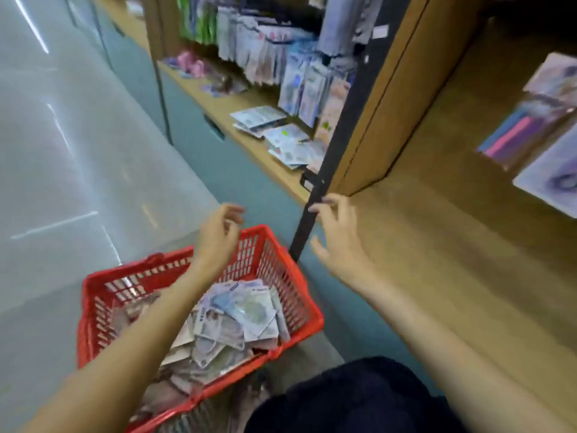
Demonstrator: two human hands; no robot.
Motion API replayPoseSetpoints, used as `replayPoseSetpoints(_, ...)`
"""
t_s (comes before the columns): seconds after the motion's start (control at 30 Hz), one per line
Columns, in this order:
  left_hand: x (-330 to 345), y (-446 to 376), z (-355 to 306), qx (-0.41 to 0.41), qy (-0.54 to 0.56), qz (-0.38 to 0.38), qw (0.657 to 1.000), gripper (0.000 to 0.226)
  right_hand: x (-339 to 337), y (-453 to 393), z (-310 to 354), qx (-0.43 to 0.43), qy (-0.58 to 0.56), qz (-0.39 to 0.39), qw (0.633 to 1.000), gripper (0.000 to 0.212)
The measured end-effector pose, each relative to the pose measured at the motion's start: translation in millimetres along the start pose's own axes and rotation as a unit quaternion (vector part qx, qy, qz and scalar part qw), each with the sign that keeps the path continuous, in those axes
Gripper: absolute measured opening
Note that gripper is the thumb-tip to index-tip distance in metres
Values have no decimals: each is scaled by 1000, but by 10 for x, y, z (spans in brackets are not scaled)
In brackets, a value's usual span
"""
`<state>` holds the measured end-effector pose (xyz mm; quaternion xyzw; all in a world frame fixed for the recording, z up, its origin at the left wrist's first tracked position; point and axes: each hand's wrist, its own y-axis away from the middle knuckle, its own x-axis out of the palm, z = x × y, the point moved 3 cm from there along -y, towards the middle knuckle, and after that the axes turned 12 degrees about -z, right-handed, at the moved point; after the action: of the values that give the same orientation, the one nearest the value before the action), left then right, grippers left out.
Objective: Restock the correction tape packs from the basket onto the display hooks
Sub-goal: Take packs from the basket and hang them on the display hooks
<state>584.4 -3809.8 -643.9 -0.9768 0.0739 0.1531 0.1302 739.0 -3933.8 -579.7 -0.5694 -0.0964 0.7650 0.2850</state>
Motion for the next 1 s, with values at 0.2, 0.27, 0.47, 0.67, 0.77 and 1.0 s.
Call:
replayPoseSetpoints(0.2, -415, 660, 1658, -162, -229, 74, 957, 36, 1644, 701, -200, 91, -34, 290, 952, 45)
replayPoseSetpoints(0.27, -416, 802, 1989, -180, -330, 129, 918, 42, 2015, 871, -259, 113, -40, 348, 930, 50)
replayPoseSetpoints(0.47, -131, 953, 2330, -138, -453, 184, 862, 41, 2833, 1064, -544, 195, -48, 379, 903, 59)
replayPoseSetpoints(0.67, -97, 1028, 2409, -55, -426, 201, 880, 28, 3395, 1330, -246, 29, -64, 503, 862, 71)
replayPoseSetpoints(0.77, -317, 1122, 2325, -35, -313, 176, 933, 37, 3498, 1427, -133, 30, -61, 527, 847, 93)
replayPoseSetpoints(1.0, -522, 1101, 2587, -190, -283, 101, 935, 59, 3360, 1314, -228, 75, -63, 491, 865, 71)
